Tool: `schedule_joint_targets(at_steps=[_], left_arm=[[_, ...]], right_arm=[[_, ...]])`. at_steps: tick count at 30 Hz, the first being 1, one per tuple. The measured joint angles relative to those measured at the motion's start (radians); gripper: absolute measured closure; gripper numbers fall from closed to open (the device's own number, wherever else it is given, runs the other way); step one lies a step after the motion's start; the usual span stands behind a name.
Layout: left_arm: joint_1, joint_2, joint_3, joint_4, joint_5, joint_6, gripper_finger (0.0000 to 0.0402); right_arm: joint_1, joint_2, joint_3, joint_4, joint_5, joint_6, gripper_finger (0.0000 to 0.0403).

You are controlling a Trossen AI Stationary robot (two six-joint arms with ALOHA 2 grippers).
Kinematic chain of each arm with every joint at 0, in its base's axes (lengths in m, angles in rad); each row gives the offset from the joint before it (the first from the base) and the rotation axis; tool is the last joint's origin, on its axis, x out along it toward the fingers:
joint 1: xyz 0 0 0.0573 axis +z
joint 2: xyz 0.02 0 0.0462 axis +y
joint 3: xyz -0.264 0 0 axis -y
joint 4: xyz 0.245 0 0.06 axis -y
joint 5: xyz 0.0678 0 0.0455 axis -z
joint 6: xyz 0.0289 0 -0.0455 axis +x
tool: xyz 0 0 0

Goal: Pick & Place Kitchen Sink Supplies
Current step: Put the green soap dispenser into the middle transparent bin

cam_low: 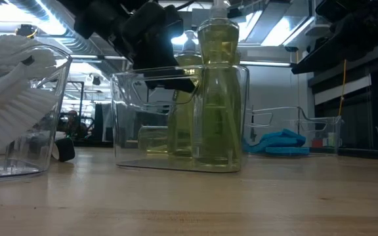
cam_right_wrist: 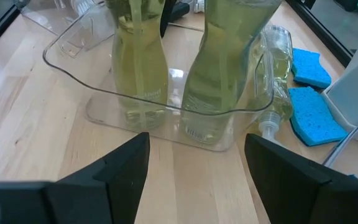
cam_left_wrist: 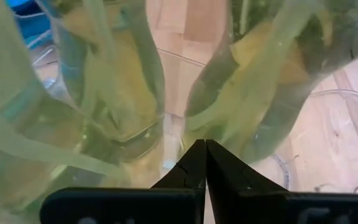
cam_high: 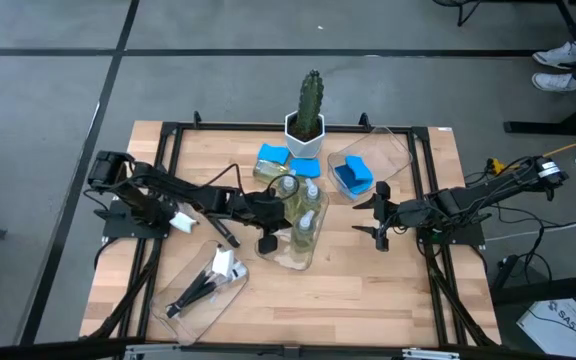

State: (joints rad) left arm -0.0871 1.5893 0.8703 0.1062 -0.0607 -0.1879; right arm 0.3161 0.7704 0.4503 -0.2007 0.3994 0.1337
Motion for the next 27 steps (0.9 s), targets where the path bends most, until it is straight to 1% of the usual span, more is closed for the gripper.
schedule_joint_targets(at_steps=[4, 11, 16, 19, 24, 27], left_arm=[[0.004, -0.031, 0.000, -0.044, -0.035, 0.000, 0.0400], [0.004, -0.124, 0.000, -0.189, -0.193, 0.023, 0.0400], [0.020, -0.181, 0.000, -0.242, -0.279, 0.069, 0.0400], [0.071, -0.199, 0.000, -0.292, -0.283, 0.051, 0.0400], [0.211, -0.201, 0.000, -0.431, -0.256, -0.007, 0.0401], [0.289, -0.201, 0.000, -0.451, -0.254, -0.008, 0.0399]], right_arm=[[0.000, 0.000, 0.000, -0.002, 0.000, -0.003, 0.0141], [0.000, 0.000, 0.000, -0.002, 0.000, -0.007, 0.0141], [0.000, 0.000, 0.000, 0.001, 0.000, -0.008, 0.0141], [0.000, 0.000, 0.000, 0.000, 0.001, -0.008, 0.0141], [0.000, 0.000, 0.000, 0.001, 0.000, -0.010, 0.0141], [0.000, 0.000, 0.000, 0.001, 0.000, -0.010, 0.0141]])
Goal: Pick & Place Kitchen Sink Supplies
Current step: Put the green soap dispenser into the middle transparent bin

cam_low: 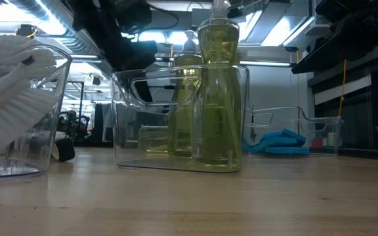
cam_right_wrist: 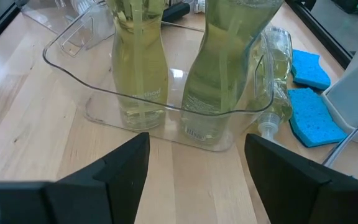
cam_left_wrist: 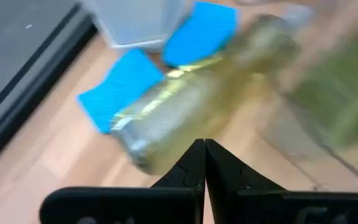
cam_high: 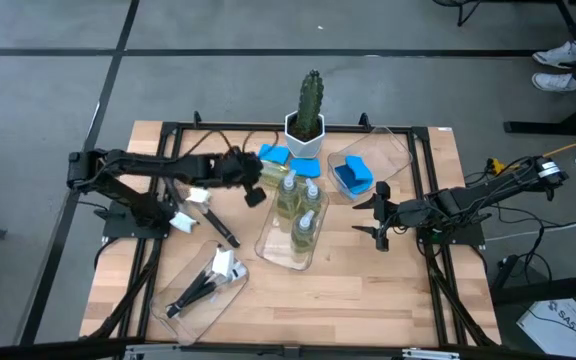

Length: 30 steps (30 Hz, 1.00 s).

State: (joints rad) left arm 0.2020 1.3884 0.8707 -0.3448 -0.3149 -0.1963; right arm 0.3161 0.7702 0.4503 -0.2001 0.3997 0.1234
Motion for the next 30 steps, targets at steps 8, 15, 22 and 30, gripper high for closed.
schedule_joint_targets(at_steps=[8, 15, 22, 30], left_arm=[[0.136, 0.006, 0.000, 0.059, 0.160, 0.204, 0.0394], [0.149, 0.006, 0.000, 0.150, 0.207, 0.339, 0.0358], [0.150, 0.006, 0.000, 0.162, 0.222, 0.343, 0.0287], [0.149, 0.011, 0.000, 0.226, 0.220, 0.341, 0.0207]], right_arm=[[0.000, 0.000, 0.000, 0.000, 0.001, -0.010, 0.0141], [0.000, 0.000, 0.000, 0.000, 0.001, -0.023, 0.0141], [0.000, 0.000, 0.000, -0.001, 0.001, -0.027, 0.0141], [0.000, 0.000, 0.000, -0.002, 0.000, -0.021, 0.0141]])
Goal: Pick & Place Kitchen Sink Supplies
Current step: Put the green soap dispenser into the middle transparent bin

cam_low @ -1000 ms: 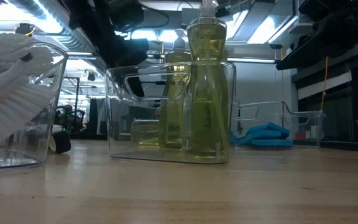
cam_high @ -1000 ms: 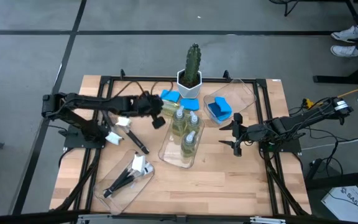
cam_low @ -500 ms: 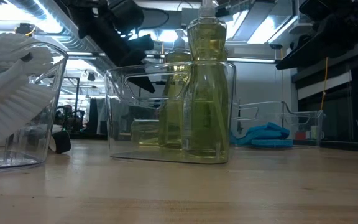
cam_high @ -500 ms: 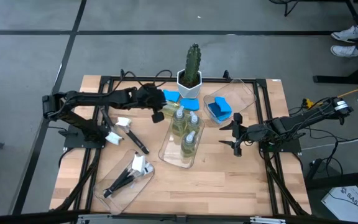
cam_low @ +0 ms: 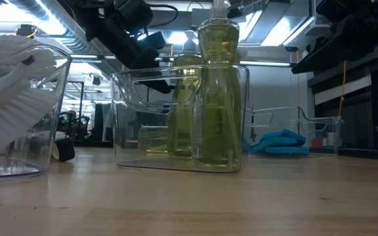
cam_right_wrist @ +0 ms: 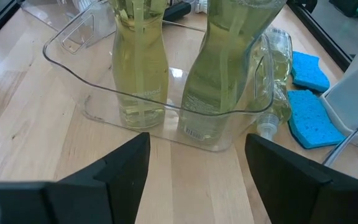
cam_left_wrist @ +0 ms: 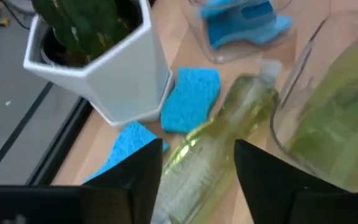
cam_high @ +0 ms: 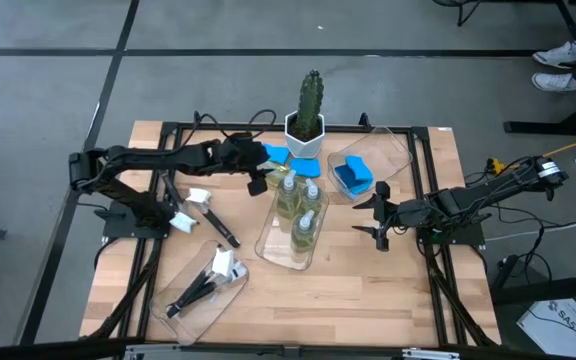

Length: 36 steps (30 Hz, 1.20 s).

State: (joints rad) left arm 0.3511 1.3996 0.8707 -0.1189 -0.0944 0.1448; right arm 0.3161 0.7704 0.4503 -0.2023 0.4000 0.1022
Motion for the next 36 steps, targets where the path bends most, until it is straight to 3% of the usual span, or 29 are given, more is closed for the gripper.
schedule_joint_targets(at_steps=[7, 15, 26, 31, 36], left_arm=[[0.000, 0.062, 0.000, 0.042, -0.008, 0.000, 0.0162], [0.000, 0.144, 0.000, 0.029, -0.121, 0.043, 0.0149], [0.001, 0.157, 0.060, -0.066, -0.107, 0.048, 0.0150], [0.006, 0.157, 0.095, -0.095, -0.020, 0.138, 0.0150], [0.005, 0.157, 0.117, -0.123, -0.014, 0.199, 0.0150]], right_arm=[[0.000, 0.000, 0.000, -0.012, -0.003, 0.009, 0.0141], [0.000, 0.000, 0.000, -0.017, -0.004, 0.020, 0.0141], [0.000, 0.000, 0.000, -0.018, -0.002, 0.014, 0.0141], [0.000, 0.000, 0.000, -0.018, -0.002, 0.014, 0.0141], [0.000, 0.000, 0.000, -0.020, -0.002, 0.014, 0.0141]])
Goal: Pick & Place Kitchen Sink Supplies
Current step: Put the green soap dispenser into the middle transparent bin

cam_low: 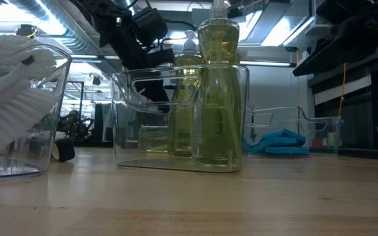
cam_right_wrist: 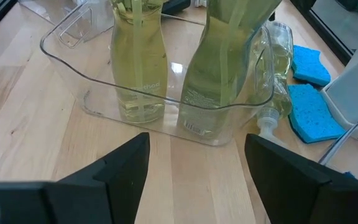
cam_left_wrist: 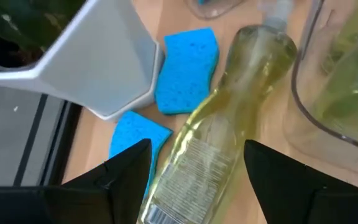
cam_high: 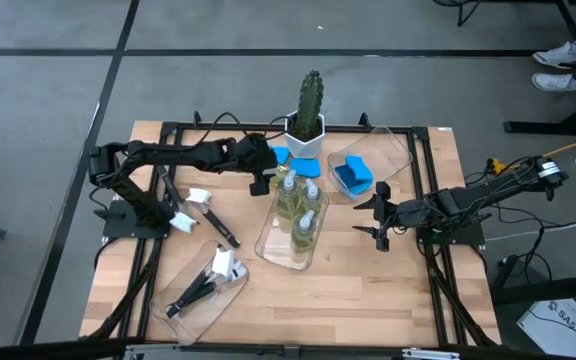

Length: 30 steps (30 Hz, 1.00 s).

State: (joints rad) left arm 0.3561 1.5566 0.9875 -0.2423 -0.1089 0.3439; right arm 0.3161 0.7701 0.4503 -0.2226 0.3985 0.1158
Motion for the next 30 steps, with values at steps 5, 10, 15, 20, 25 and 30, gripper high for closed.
schedule_joint_targets(at_steps=[5, 10, 15, 20, 25, 30], left_arm=[[0.008, 0.000, 0.000, -0.004, 0.019, 0.003, 0.0150], [0.024, 0.000, 0.000, -0.004, 0.084, 0.013, 0.0151], [0.054, 0.003, 0.000, -0.019, 0.145, -0.016, 0.0151], [0.069, 0.053, -0.001, -0.017, 0.161, -0.030, 0.0151], [0.071, 0.122, -0.001, -0.013, 0.155, -0.017, 0.0151], [0.074, 0.169, 0.004, 0.014, 0.142, -0.013, 0.0151]], right_arm=[[0.000, 0.000, 0.000, 0.000, 0.000, -0.005, 0.0141], [0.000, 0.000, 0.000, 0.000, 0.002, -0.015, 0.0141], [0.000, 0.000, 0.000, 0.000, 0.002, -0.016, 0.0141], [0.000, 0.000, 0.000, 0.000, 0.002, -0.016, 0.0141], [0.000, 0.000, 0.000, 0.001, 0.002, -0.016, 0.0141], [0.000, 0.000, 0.000, 0.001, 0.002, -0.019, 0.0141]])
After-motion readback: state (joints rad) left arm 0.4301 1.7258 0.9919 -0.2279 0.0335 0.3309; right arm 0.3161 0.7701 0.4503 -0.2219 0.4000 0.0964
